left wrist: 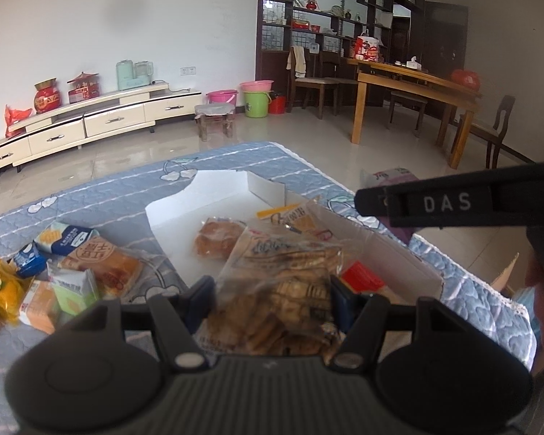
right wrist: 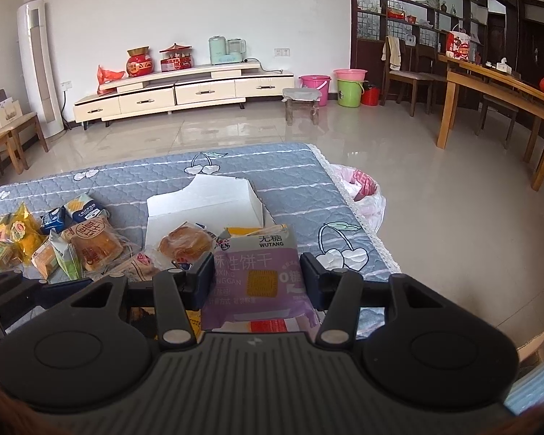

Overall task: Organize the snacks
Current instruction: 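Lower the cookie bag into the tray and open the left tool while the right tool releases the purple pack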

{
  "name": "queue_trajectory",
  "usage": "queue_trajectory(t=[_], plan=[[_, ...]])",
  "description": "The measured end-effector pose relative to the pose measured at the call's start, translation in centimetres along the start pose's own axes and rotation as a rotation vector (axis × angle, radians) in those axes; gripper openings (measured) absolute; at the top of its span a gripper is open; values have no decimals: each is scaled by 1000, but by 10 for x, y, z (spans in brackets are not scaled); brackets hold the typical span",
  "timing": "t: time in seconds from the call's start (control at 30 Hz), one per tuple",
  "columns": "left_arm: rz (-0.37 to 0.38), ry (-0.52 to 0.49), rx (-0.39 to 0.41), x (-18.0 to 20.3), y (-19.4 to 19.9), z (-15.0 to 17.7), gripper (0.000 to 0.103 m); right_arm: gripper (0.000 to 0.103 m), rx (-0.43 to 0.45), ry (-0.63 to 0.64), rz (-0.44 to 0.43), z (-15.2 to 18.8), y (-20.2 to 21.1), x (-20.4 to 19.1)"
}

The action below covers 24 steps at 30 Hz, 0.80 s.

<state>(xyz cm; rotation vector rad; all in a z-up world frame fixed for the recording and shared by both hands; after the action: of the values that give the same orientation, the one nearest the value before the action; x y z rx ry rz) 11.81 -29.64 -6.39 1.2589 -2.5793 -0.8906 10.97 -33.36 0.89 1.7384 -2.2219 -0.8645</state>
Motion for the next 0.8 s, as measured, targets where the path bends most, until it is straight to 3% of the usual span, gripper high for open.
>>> queue_trajectory(t=[0.63, 0.73, 0.8], plan=[[70, -21, -19, 17, -8, 9, 66, 65, -19, -5, 1, -2, -14, 3], [107, -25, -35, 20, -13, 13, 69, 69, -19, -7, 3, -3, -17, 4], [118, -19, -37, 19, -12, 16, 70, 78, -9, -15, 7, -2, -16, 6]])
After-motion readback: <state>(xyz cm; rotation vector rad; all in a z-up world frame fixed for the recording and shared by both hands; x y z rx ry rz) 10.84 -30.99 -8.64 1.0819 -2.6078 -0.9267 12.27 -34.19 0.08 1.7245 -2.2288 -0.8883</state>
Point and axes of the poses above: each gripper's, at about its wrist camera, not at the fingertips, and y roughly against the way its jaws point, x to its right, z to its underside, the point moved 3 cm from there along -y, roughly the way its jaws point, and after that the axes turned 11 degrees about -y, right-handed, at the moved point
